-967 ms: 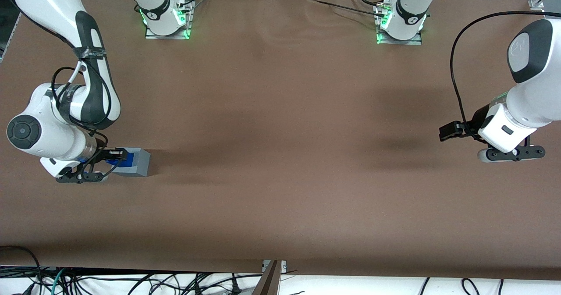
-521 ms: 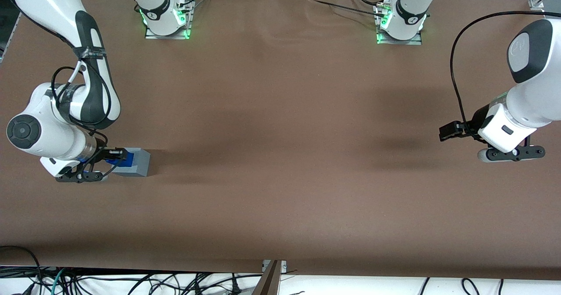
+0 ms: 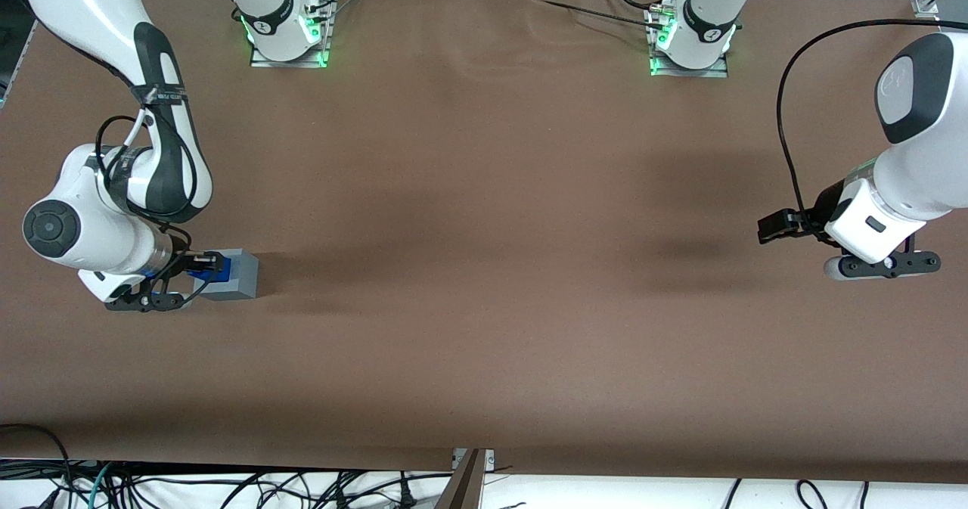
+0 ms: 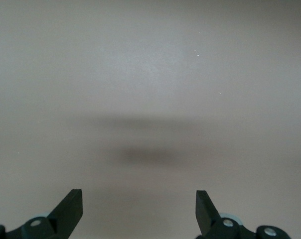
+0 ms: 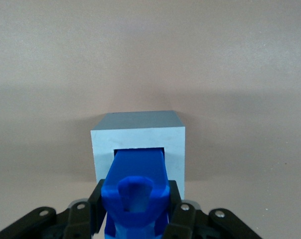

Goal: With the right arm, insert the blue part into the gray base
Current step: 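Open the right gripper and withdraw it from the blue part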

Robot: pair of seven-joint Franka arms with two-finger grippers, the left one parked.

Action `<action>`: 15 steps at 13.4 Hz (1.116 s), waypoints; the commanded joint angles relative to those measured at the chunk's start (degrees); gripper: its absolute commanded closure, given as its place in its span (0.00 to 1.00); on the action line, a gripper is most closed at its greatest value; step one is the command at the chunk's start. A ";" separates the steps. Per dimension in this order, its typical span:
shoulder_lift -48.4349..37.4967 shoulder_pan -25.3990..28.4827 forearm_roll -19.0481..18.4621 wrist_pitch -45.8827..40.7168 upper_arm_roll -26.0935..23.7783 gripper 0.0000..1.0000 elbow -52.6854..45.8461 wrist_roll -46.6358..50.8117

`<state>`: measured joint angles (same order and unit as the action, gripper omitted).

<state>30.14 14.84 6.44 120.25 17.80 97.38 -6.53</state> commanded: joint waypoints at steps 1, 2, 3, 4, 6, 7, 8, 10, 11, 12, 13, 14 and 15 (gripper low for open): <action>-0.52 0.10 0.51 1.04 -0.13 0.01 1.32 0.47; -0.78 0.10 0.51 0.87 -0.13 0.01 1.23 0.47; -1.04 0.10 0.51 0.69 -0.13 0.01 1.14 0.38; -1.83 0.10 0.51 0.69 -0.13 0.01 1.14 0.38; -3.59 0.28 0.51 0.08 -0.13 0.01 0.18 -0.41; -4.73 0.28 0.51 -1.67 -0.22 0.01 -0.17 -0.59; -6.83 0.28 0.42 -3.86 -0.22 0.01 -0.26 -0.76; -12.18 0.28 0.33 -11.22 -0.22 0.01 -1.83 -0.76; -14.21 0.28 0.07 -15.53 -0.22 0.01 -3.41 -0.85; -16.23 0.28 -0.11 -20.27 -0.48 0.01 -5.95 -0.68; -16.95 0.28 -0.20 -25.01 -0.57 0.01 -9.02 -0.59; -17.48 0.45 -0.20 -29.41 -0.49 0.01 -12.10 -0.24; -17.83 0.54 -0.46 -33.28 -0.49 0.01 -14.74 0.03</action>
<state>12.76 15.27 6.40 93.32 17.62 87.32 -6.74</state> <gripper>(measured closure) 0.004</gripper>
